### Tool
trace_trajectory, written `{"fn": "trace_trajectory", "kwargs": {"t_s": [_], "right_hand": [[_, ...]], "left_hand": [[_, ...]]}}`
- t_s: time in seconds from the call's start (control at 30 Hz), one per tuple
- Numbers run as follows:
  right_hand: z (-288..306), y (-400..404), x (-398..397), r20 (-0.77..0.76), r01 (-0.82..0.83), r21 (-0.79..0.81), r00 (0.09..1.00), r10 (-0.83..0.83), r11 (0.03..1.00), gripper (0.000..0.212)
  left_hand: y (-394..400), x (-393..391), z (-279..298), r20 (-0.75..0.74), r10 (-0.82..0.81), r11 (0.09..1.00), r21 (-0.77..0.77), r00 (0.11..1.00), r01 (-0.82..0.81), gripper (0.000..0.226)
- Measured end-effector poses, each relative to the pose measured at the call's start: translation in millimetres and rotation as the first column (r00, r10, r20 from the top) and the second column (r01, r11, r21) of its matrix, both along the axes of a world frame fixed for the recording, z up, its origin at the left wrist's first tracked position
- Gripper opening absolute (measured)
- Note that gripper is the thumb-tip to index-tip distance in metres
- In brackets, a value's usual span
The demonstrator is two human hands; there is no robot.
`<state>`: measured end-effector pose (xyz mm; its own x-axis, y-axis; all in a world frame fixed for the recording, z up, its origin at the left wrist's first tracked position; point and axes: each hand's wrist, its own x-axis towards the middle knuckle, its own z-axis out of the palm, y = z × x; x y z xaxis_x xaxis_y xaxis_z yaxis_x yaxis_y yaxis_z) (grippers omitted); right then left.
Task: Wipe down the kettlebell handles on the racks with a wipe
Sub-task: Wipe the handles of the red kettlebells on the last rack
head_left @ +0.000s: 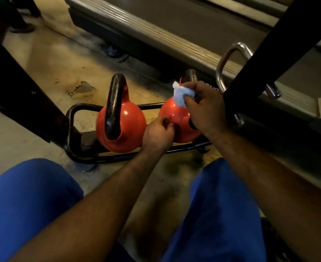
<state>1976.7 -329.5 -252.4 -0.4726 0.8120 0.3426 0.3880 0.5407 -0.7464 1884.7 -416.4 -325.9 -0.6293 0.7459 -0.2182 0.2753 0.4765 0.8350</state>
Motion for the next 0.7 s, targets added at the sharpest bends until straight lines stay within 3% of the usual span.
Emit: {"fn": "trace_trajectory", "kwargs": {"t_s": [0.13,0.27,0.37,0.5,0.7], "right_hand": [[10.1,31.2,7.8,-0.055,-0.079,0.145,0.995,0.088,0.986,0.023],[-10.2,57.9,11.0,0.256,-0.386,0.322,0.915,0.313,0.864,0.025],[-19.3,67.1,25.6,0.337,-0.547,0.308,0.828,0.448,0.779,0.021],[-19.8,78.3,37.9,0.414,-0.654,0.323,0.748,0.519,0.684,0.021],[-18.2,79.3,47.2,0.393,-0.621,0.369,0.779,0.489,0.692,0.021]], "left_hand": [[29.2,-4.9,-1.9,-0.061,-0.070,0.994,0.079,0.996,0.075,0.045],[54.9,-7.5,-29.9,-0.109,-0.226,0.942,0.227,0.968,0.246,0.053],[58.9,-8.3,-50.1,-0.242,-0.295,0.928,0.156,0.924,0.337,0.059],[56.0,-11.9,-54.8,-0.275,-0.264,0.930,0.181,0.924,0.319,0.055],[56.2,-11.1,-63.1,-0.329,-0.264,0.930,0.163,0.907,0.329,0.062]]}}
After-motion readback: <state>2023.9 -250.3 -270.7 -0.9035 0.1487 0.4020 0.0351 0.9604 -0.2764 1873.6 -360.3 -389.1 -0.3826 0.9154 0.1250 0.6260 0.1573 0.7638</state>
